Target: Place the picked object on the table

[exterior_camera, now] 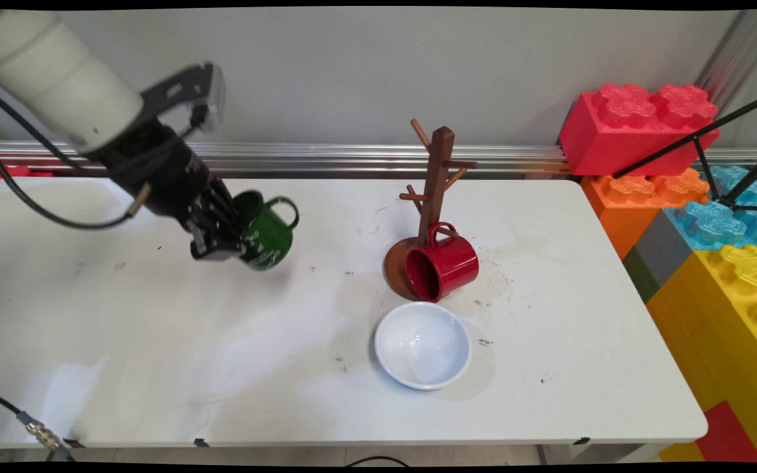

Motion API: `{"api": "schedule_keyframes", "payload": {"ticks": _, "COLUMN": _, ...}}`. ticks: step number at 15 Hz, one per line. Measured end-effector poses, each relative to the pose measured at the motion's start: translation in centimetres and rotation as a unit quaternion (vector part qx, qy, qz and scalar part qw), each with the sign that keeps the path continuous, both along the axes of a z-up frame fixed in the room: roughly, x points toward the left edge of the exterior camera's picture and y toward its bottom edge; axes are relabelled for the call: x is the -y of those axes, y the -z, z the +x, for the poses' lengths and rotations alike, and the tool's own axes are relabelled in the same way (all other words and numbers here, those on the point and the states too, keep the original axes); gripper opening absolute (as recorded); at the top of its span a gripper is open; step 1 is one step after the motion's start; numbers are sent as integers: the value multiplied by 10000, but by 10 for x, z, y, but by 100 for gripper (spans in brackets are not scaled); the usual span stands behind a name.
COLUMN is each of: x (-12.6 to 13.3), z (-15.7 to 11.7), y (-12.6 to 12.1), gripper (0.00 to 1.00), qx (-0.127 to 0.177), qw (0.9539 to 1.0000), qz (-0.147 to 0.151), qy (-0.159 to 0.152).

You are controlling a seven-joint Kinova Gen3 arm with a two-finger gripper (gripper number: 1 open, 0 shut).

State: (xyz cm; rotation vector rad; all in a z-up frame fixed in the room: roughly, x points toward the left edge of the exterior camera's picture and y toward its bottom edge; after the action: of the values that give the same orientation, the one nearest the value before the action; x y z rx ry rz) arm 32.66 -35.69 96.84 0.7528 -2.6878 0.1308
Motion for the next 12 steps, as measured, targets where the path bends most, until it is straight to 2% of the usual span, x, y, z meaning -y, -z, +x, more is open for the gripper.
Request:
{"api": "schedule_keyframes", "payload": {"ticks": 4, "x": -2, "z": -15, "y": 31, "gripper": 0, "qx": 366, "qw": 9992, "qz": 162, "qy": -3}}
{"api": "schedule_keyframes", "payload": {"ticks": 9, "x": 1, "z": -36, "y": 66, "gripper": 0, "qx": 653, "qw": 9974, "qz": 304, "qy": 37}}
{"api": "schedule_keyframes", "payload": {"ticks": 12, "x": 1, "z": -45, "y": 78, "gripper": 0, "qx": 741, "qw": 9965, "qz": 374, "qy": 54}}
